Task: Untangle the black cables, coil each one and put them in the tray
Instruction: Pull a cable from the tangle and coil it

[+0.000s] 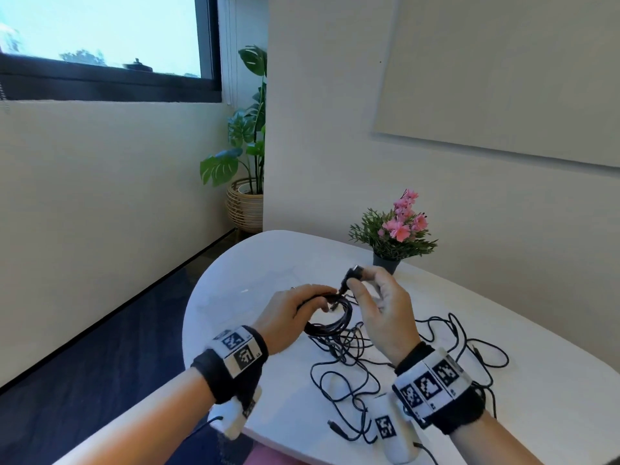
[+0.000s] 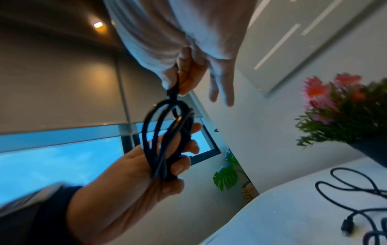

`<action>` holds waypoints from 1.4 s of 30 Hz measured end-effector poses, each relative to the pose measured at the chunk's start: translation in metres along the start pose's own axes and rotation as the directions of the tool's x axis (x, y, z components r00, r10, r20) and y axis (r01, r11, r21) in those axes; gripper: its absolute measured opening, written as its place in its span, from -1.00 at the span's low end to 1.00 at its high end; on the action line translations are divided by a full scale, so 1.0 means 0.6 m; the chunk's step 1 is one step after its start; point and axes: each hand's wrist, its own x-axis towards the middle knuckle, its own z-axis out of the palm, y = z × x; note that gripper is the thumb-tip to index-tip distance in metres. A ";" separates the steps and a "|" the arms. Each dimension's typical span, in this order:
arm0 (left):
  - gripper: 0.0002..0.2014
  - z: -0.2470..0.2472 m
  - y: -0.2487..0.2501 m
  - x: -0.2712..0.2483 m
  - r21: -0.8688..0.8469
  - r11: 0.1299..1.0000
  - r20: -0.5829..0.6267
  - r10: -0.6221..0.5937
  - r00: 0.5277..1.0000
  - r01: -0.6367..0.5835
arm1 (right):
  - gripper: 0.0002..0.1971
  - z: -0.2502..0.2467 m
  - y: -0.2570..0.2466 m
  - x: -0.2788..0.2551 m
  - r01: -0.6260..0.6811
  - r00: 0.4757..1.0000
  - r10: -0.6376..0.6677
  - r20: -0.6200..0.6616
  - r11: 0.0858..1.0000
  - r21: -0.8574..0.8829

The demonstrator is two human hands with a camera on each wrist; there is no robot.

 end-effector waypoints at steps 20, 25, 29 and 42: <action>-0.76 -0.011 -0.014 -0.010 -0.046 0.998 -0.083 0.030 0.996 -0.034 | -0.80 -0.006 -0.011 -0.015 -0.640 0.766 0.490 0.416 0.640 0.424; -0.58 -0.010 0.006 -0.015 -0.116 0.991 0.043 -0.059 0.997 0.064 | -0.85 0.012 -0.008 -0.022 -0.562 0.825 0.493 0.276 0.763 0.319; 0.01 -0.010 0.021 -0.022 0.037 0.979 0.158 -0.205 0.966 0.202 | -0.87 0.014 -0.002 -0.018 -0.514 0.857 0.487 0.166 0.797 0.317; -0.48 -0.017 0.002 -0.026 -0.262 0.954 -0.032 -0.160 0.987 0.146 | -0.85 0.006 -0.006 -0.021 -0.474 0.877 0.462 0.134 0.778 0.412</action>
